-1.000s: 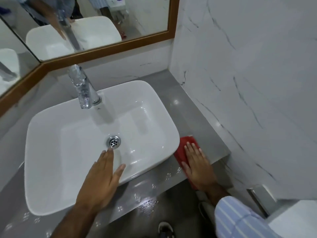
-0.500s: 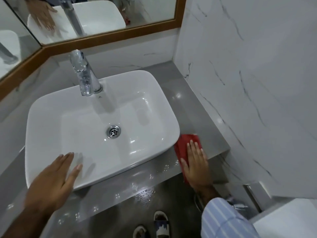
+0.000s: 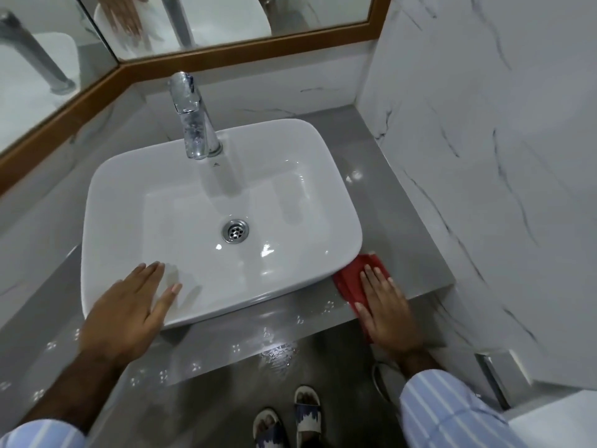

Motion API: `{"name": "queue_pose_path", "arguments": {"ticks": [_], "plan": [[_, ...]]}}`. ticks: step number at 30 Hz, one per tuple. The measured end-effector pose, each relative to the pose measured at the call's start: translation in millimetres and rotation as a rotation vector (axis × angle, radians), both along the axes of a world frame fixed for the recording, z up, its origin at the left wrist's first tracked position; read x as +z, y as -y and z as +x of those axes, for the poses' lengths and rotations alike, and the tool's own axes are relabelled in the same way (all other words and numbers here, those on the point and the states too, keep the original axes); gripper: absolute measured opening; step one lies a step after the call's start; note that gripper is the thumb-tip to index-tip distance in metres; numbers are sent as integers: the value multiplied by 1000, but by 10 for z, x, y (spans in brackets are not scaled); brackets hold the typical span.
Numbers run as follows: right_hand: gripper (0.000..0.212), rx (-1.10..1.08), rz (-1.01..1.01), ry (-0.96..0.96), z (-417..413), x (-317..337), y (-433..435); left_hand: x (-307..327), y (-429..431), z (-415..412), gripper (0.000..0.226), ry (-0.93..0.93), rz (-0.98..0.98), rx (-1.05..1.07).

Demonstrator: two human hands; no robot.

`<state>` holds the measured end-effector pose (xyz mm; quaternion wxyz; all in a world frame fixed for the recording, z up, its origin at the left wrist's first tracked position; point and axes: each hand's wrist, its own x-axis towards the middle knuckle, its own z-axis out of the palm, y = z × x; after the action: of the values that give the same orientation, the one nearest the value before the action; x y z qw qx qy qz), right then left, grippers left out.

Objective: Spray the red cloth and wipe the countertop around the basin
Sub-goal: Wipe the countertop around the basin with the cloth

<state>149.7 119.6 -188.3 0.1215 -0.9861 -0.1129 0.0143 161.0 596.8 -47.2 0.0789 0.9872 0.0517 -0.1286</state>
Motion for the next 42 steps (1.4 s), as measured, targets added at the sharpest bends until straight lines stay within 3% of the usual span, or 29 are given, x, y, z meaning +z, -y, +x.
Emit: {"name": "queue_pose_path", "arguments": {"ticks": [2,6,8,12,16,19,22,26,29,33,37,42], "plan": [[72,67,-30,-16,70,19,285,7,30,0,99,-5,5,2],[74,-381,1,9,216,92,270,16,25,-7,93,-3,34,0],[71,-435,48,34,128,124,-155,28,31,-21,92,10,20,11],[67,-94,70,48,-276,21,-992,70,79,2,93,22,8,10],[69,107,-4,25,-282,0,-835,23,34,-32,95,11,10,11],[69,-170,18,43,-143,0,-559,24,41,-25,95,22,17,7],[70,-379,17,81,-174,13,-855,36,49,-26,89,35,22,8],[71,-16,61,59,-503,-40,-1631,39,27,-34,87,45,18,14],[71,237,-11,31,-538,-47,-1694,63,-33,-42,87,47,-39,-29],[70,147,4,8,-373,-13,-1276,67,-303,-145,74,195,23,-158],[68,-25,28,-1,-392,8,-1371,-12,-358,-171,59,257,26,-94],[67,171,39,-2,-606,46,-2289,-36,-363,-163,64,285,25,-93]]}}
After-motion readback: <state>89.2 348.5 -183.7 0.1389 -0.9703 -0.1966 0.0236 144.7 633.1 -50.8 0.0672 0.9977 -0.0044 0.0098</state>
